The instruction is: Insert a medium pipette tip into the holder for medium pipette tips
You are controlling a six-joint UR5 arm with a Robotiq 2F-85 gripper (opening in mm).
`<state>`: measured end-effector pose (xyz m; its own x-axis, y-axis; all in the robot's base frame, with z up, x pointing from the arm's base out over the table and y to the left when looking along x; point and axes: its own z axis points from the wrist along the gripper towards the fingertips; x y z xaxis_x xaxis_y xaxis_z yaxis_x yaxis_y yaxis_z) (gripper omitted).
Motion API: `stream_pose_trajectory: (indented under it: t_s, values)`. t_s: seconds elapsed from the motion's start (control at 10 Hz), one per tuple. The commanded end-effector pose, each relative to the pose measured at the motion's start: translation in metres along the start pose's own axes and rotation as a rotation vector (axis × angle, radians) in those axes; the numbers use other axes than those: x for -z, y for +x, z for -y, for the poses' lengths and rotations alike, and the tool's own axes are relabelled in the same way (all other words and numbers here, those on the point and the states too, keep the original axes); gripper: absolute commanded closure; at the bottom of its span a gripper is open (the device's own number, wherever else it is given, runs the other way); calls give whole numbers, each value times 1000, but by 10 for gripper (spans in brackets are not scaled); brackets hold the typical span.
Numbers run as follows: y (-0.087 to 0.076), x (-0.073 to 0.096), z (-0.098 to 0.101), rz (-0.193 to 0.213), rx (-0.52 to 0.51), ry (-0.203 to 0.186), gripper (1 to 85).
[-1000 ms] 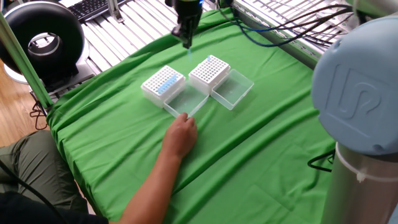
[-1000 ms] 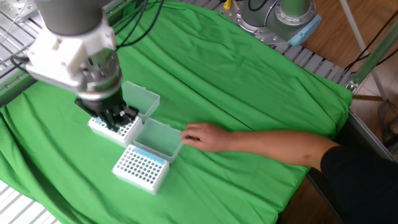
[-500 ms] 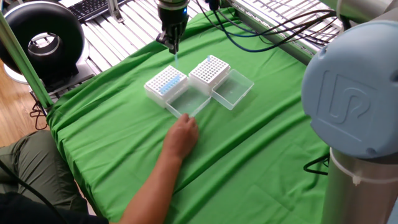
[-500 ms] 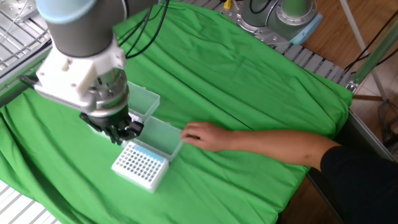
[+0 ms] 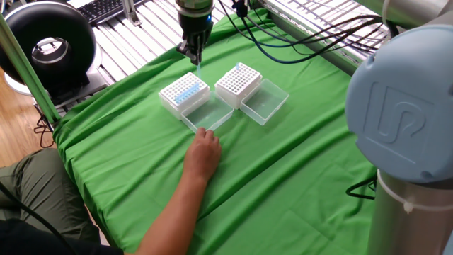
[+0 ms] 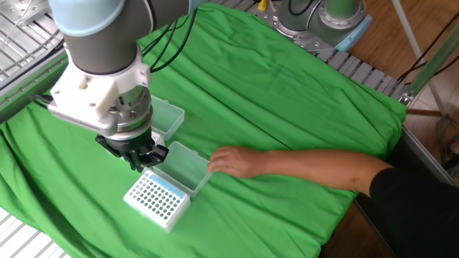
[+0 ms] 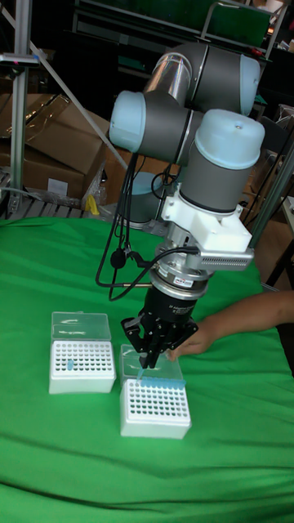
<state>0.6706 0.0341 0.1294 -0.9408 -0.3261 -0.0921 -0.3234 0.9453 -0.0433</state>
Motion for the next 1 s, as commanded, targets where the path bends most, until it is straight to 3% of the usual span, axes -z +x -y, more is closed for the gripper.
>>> stream_pose_trajectory:
  t_s: [0.0,0.9]
  values:
    - [-1,-4,-6,15,-15,-12,847]
    - [-1,-15,-9,31,-24,-5,847]
